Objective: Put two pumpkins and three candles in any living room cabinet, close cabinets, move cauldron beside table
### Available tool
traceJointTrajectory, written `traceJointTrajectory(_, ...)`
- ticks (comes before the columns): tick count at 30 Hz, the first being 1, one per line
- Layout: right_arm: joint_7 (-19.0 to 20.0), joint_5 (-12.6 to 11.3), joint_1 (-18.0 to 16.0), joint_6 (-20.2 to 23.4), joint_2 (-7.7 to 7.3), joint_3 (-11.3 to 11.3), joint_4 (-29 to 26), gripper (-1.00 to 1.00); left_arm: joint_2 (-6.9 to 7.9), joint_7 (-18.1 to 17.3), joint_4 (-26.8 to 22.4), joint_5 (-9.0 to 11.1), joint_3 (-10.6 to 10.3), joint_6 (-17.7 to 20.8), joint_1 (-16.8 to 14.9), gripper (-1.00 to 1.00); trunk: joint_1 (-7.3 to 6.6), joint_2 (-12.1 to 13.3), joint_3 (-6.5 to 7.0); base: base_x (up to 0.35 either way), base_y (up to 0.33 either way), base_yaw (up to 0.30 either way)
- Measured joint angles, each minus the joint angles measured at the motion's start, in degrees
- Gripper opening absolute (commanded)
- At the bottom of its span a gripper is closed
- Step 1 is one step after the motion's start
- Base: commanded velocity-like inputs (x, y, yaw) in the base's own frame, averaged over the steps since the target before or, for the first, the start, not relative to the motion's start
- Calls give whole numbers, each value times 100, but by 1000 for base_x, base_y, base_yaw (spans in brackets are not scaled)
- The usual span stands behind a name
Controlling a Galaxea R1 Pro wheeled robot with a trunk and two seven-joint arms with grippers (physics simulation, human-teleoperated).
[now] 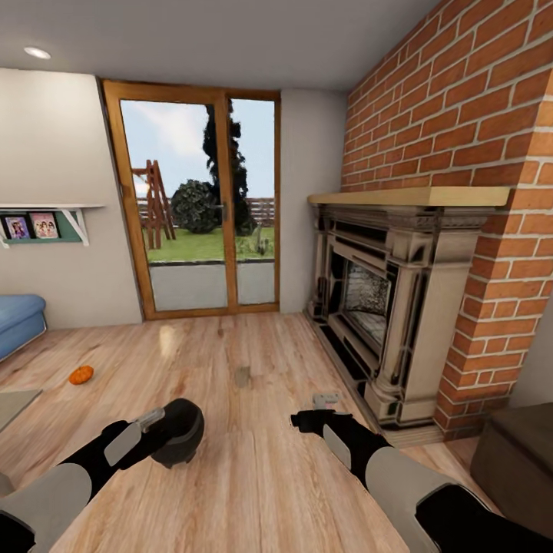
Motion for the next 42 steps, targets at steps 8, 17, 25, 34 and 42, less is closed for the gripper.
traceJointTrajectory(8,1867,-10,179,-39,-512,2,-59,100,-7,-6,2,-3,3,0,-1,100,1,0,0,137,-62,0)
traceJointTrajectory(17,3875,-22,201,-13,-959,8,-5,100,-6,-5,0,-9,4,-1,0,100,2,0,0,11,-3,0)
traceJointTrajectory(25,5858,-96,202,39,-1418,-29,-57,100,-13,0,2,-9,4,-5,0,100,2,0,0,0,0,0)
traceJointTrajectory(34,6680,-112,201,2208,-1453,-49,-2935,100,-17,0,0,-9,-3,-8,0,100,2,0,1,0,0,0)
traceJointTrajectory(42,6072,235,207,3398,-1412,218,-4645,100,-18,17,-3,-18,-5,-9,-1,100,2,0,0,5,0,0)
